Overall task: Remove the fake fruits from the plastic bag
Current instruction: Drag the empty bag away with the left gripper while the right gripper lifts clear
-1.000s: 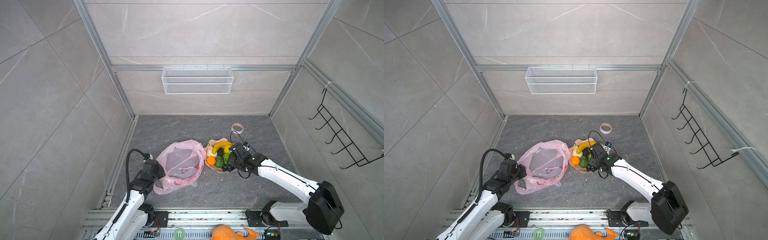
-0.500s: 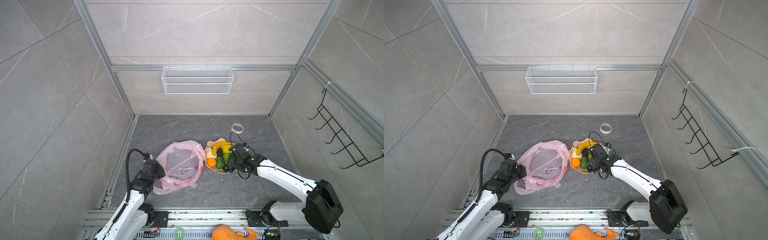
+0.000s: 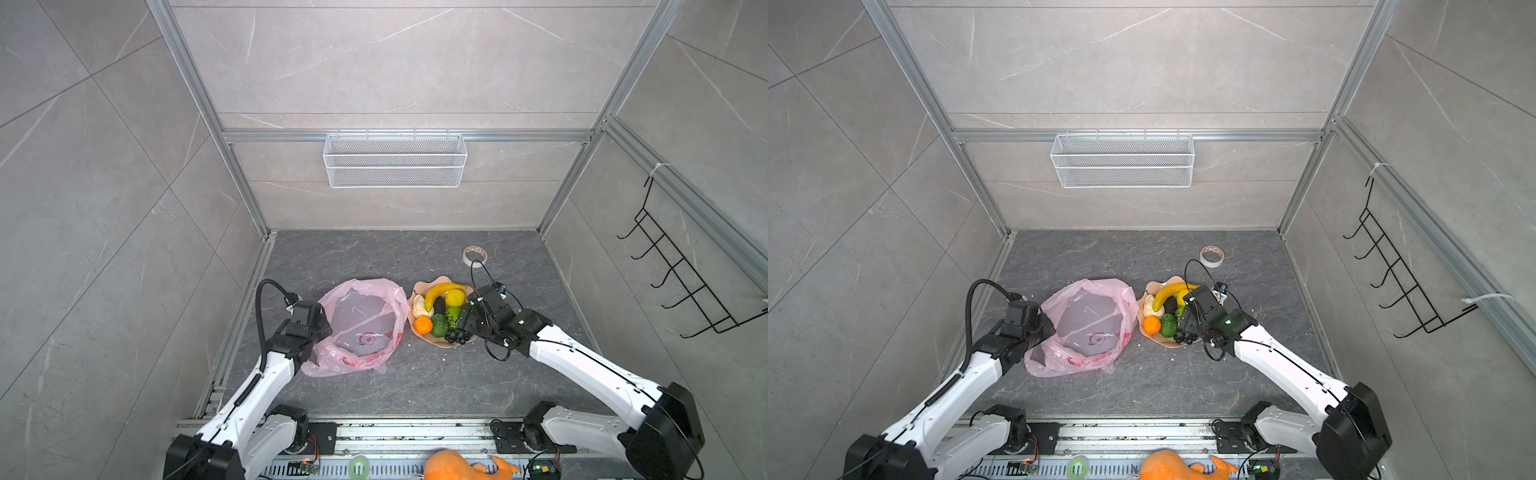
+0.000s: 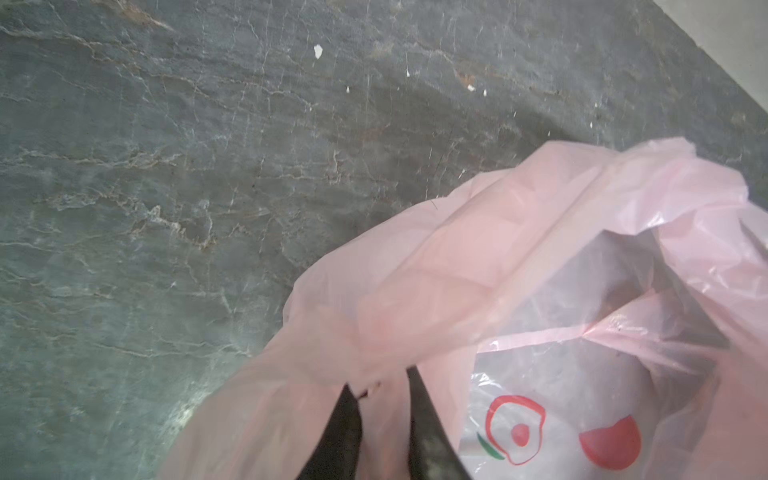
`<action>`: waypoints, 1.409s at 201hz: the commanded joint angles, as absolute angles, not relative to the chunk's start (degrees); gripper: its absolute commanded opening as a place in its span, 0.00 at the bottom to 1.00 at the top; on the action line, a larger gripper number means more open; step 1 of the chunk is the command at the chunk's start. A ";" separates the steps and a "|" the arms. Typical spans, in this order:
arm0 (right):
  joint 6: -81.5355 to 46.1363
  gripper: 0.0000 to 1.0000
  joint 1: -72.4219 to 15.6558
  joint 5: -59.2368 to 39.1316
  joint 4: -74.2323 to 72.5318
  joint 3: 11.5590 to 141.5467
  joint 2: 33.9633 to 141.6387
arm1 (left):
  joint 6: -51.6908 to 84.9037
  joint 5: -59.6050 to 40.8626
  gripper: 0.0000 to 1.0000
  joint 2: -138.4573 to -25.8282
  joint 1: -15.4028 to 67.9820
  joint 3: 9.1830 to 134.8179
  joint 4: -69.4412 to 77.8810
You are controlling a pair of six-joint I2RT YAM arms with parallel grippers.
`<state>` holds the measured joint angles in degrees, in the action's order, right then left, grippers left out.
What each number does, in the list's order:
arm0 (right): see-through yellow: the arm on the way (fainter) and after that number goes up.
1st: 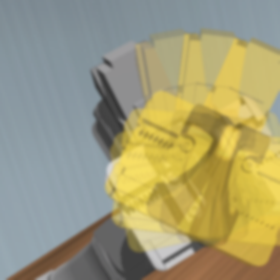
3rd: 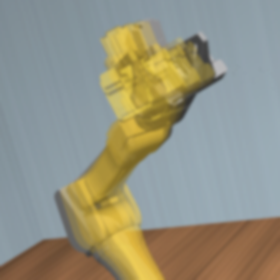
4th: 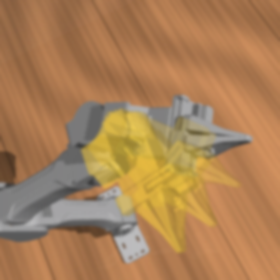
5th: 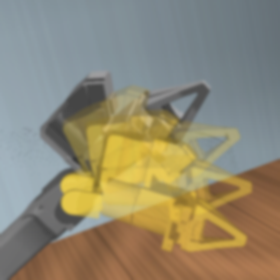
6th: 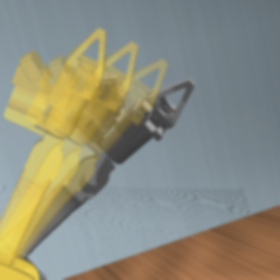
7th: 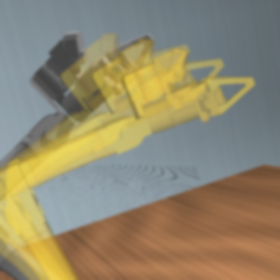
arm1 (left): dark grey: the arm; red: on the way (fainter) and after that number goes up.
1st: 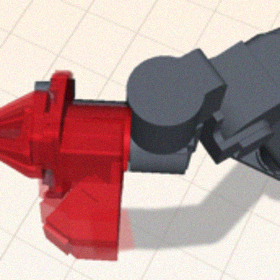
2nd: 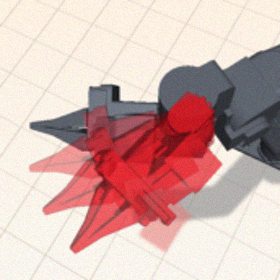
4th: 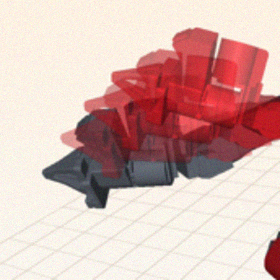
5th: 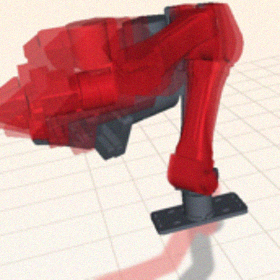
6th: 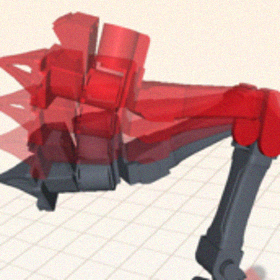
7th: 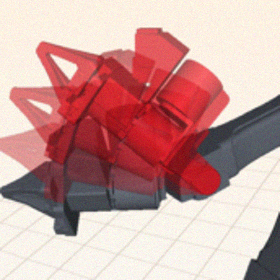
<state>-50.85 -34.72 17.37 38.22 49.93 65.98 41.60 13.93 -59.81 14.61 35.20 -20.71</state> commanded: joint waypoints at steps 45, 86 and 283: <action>-46.98 0.91 -34.45 20.94 47.73 51.25 52.49 | 52.95 15.65 0.00 -80.15 12.48 51.20 -5.60; -46.32 0.91 -34.46 19.31 49.43 48.87 47.03 | 51.42 10.92 0.00 -95.48 13.11 71.21 -6.69; -44.66 0.91 -34.46 19.41 50.25 42.71 41.84 | 62.14 6.86 0.00 -132.37 17.74 126.56 -20.92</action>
<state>-45.36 -34.72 18.81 48.49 43.38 43.00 59.83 6.20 -131.35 20.82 122.69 -19.46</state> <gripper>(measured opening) 0.912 0.048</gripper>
